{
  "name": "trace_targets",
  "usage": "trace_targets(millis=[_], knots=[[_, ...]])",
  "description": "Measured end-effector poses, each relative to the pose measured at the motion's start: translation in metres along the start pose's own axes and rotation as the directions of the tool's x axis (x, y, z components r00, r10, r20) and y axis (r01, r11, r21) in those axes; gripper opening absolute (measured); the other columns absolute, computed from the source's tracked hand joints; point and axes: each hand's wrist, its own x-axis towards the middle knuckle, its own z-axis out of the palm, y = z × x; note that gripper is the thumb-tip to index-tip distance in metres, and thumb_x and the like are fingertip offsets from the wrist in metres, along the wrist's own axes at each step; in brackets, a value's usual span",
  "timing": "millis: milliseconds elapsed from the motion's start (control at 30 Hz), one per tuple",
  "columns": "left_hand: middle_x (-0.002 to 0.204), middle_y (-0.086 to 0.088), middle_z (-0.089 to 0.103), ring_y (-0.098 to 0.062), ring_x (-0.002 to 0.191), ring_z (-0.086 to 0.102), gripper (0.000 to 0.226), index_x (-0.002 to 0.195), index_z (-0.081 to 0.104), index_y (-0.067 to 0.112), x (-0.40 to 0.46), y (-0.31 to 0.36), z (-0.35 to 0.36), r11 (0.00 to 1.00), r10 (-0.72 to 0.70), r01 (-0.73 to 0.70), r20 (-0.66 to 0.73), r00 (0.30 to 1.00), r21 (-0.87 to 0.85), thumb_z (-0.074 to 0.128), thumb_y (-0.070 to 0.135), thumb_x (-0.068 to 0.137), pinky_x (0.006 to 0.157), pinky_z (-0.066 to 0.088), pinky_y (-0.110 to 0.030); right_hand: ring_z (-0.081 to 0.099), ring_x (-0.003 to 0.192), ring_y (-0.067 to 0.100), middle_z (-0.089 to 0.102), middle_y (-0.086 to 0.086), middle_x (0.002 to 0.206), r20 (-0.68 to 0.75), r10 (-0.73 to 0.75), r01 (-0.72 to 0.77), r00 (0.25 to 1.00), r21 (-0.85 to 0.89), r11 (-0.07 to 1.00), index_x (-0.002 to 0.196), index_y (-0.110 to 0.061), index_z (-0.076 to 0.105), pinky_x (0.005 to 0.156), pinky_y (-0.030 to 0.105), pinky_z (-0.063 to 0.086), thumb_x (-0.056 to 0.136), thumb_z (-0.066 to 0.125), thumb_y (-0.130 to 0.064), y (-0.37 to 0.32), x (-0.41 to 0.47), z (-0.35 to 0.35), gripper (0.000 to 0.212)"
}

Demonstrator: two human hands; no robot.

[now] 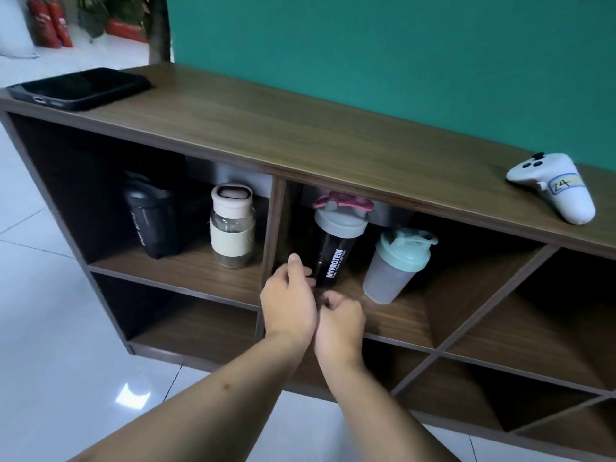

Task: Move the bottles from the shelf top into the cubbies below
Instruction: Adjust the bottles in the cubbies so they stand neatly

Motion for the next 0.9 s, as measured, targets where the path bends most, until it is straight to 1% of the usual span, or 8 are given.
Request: trace_targets(millis=[100, 200, 333, 433, 500, 600, 767, 900], knots=[[0.064, 0.000, 0.074, -0.020, 0.076, 0.072, 0.054, 0.069, 0.070, 0.018, -0.008, 0.011, -0.036, 0.986, 0.092, -0.083, -0.052, 0.994, 0.143, 0.041, 0.048, 0.103, 0.085, 0.056, -0.043, 0.033, 0.059, 0.014, 0.041, -0.007, 0.047, 0.072, -0.057, 0.061, 0.996, -0.059, 0.996, 0.054, -0.013, 0.051, 0.053, 0.034, 0.032, 0.075, 0.055, -0.006, -0.007, -0.024, 0.012, 0.023], [0.060, -0.001, 0.072, -0.026, 0.075, 0.070, 0.060, 0.063, 0.066, 0.016, 0.000, 0.021, -0.069, 0.982, 0.144, -0.123, -0.148, 0.978, 0.141, 0.035, 0.054, 0.098, 0.083, 0.056, -0.045, 0.043, 0.059, 0.015, 0.056, 0.003, 0.053, 0.199, -0.077, 0.088, 0.977, -0.048, 0.995, 0.064, -0.007, 0.058, 0.055, 0.036, 0.038, 0.082, 0.056, -0.010, -0.021, -0.051, 0.032, 0.018], [0.087, -0.008, 0.078, -0.032, 0.093, 0.072, 0.056, 0.080, 0.072, 0.020, 0.041, 0.025, -0.104, 0.996, 0.093, -0.093, -0.185, 0.978, 0.007, 0.033, 0.059, 0.089, 0.095, 0.054, -0.053, 0.073, 0.097, 0.009, 0.080, -0.006, 0.099, 0.404, -0.060, 0.015, 0.913, 0.114, 0.993, 0.101, -0.025, 0.076, 0.089, 0.034, 0.058, 0.089, 0.049, 0.004, -0.055, -0.070, 0.073, 0.041], [0.117, -0.004, 0.076, -0.027, 0.115, 0.068, 0.048, 0.100, 0.072, 0.027, 0.078, 0.026, -0.120, 0.978, -0.076, 0.061, -0.070, 0.995, -0.197, 0.040, 0.060, 0.086, 0.111, 0.046, -0.052, 0.055, 0.125, 0.000, 0.054, -0.016, 0.144, 0.437, -0.001, -0.088, 0.899, 0.185, 0.979, 0.149, -0.032, 0.044, 0.111, 0.034, 0.045, 0.087, 0.044, 0.015, -0.073, -0.065, 0.101, 0.078], [0.131, 0.007, 0.067, -0.016, 0.125, 0.059, 0.054, 0.130, 0.066, 0.025, 0.095, 0.029, -0.126, 0.934, -0.163, 0.166, 0.037, 0.986, -0.316, 0.042, 0.057, 0.095, 0.115, 0.039, -0.040, 0.051, 0.121, -0.003, 0.041, -0.015, 0.151, 0.414, 0.015, -0.081, 0.910, 0.144, 0.986, 0.160, -0.037, 0.023, 0.105, 0.031, 0.044, 0.084, 0.048, 0.012, -0.079, -0.053, 0.118, 0.093], [0.115, 0.017, 0.060, -0.011, 0.118, 0.052, 0.056, 0.154, 0.048, 0.024, 0.114, 0.031, -0.127, 0.906, -0.192, 0.235, 0.153, 0.969, -0.353, 0.033, 0.053, 0.107, 0.111, 0.036, -0.036, 0.058, 0.109, 0.009, 0.046, -0.008, 0.151, 0.336, 0.048, -0.084, 0.940, 0.092, 0.992, 0.159, -0.049, 0.011, 0.081, 0.025, 0.050, 0.077, 0.058, -0.001, -0.090, -0.033, 0.137, 0.106], [0.120, 0.011, 0.065, -0.020, 0.131, 0.057, 0.060, 0.151, 0.050, 0.029, 0.144, 0.023, -0.122, 0.886, -0.247, 0.316, 0.231, 0.941, -0.340, 0.035, 0.062, 0.102, 0.122, 0.033, -0.047, 0.057, 0.111, 0.013, 0.054, -0.001, 0.149, 0.229, 0.127, -0.162, 0.965, 0.140, 0.977, 0.161, -0.042, 0.004, 0.093, 0.031, 0.048, 0.077, 0.066, -0.002, -0.098, -0.006, 0.158, 0.112], [0.101, -0.001, 0.083, -0.026, 0.115, 0.071, 0.062, 0.126, 0.070, 0.016, 0.154, 0.024, -0.114, 0.863, -0.291, 0.367, 0.251, 0.923, -0.348, 0.035, 0.061, 0.102, 0.114, 0.044, -0.046, 0.063, 0.087, -0.002, 0.068, -0.007, 0.125, 0.179, 0.128, -0.165, 0.976, 0.211, 0.964, 0.156, -0.045, 0.024, 0.074, 0.019, 0.050, 0.083, 0.069, -0.002, -0.094, -0.003, 0.169, 0.096]])
